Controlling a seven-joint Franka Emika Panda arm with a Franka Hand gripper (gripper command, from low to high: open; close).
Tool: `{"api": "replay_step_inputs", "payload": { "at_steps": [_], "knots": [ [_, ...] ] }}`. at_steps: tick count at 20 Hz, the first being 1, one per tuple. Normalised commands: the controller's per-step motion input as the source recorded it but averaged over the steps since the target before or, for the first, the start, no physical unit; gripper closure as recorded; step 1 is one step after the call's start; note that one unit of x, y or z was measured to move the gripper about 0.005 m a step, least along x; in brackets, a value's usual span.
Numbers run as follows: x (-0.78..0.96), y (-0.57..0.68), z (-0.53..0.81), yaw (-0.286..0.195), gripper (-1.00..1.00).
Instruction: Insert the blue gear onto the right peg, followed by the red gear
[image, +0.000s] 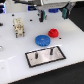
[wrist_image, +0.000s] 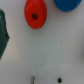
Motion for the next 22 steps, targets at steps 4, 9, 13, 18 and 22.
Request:
{"api": "replay_step_inputs", "payload": {
  "at_steps": [4,9,13,18,22],
  "knots": [
    [-0.47,0.23,-0.37,0.000,-1.00],
    [-0.39,0.20,-0.30,0.000,-1.00],
    [0.35,-0.28,0.00,0.000,-1.00],
    [0.54,-0.43,0.00,0.000,-1.00],
    [0.49,-0.38,-0.06,0.000,-1.00]
  ]
}}
